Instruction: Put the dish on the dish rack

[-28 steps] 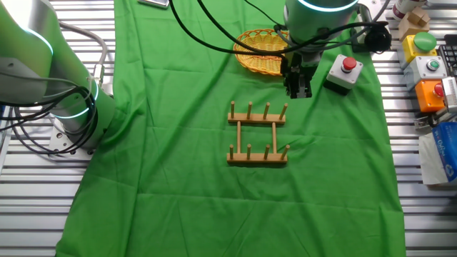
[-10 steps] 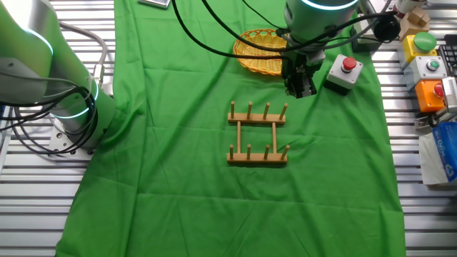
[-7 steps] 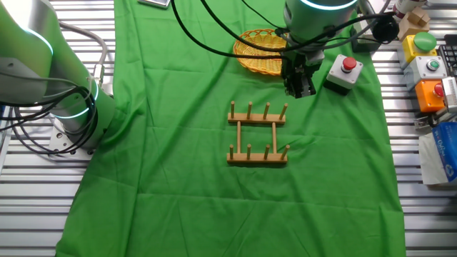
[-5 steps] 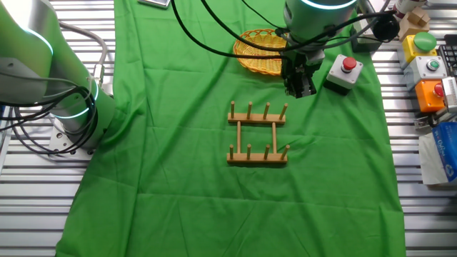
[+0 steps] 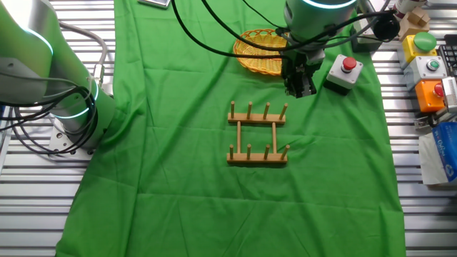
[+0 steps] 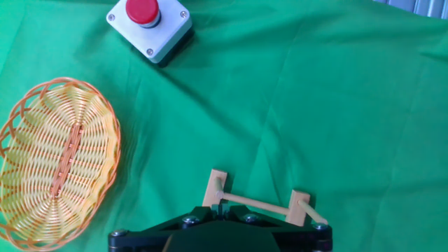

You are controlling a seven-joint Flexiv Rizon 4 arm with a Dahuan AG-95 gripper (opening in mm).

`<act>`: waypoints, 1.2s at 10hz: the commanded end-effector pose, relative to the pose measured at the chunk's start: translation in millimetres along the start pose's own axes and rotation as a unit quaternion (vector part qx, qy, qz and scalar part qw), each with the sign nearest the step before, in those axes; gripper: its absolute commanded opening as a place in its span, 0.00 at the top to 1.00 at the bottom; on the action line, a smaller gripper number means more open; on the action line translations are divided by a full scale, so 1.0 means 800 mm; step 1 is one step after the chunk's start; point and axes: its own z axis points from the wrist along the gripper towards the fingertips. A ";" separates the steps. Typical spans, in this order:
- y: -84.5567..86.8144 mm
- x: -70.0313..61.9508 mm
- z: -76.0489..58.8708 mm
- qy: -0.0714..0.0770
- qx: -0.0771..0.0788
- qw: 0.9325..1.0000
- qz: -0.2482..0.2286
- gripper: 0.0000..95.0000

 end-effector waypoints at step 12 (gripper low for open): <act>0.000 0.000 0.000 0.003 -0.069 0.992 -0.109 1.00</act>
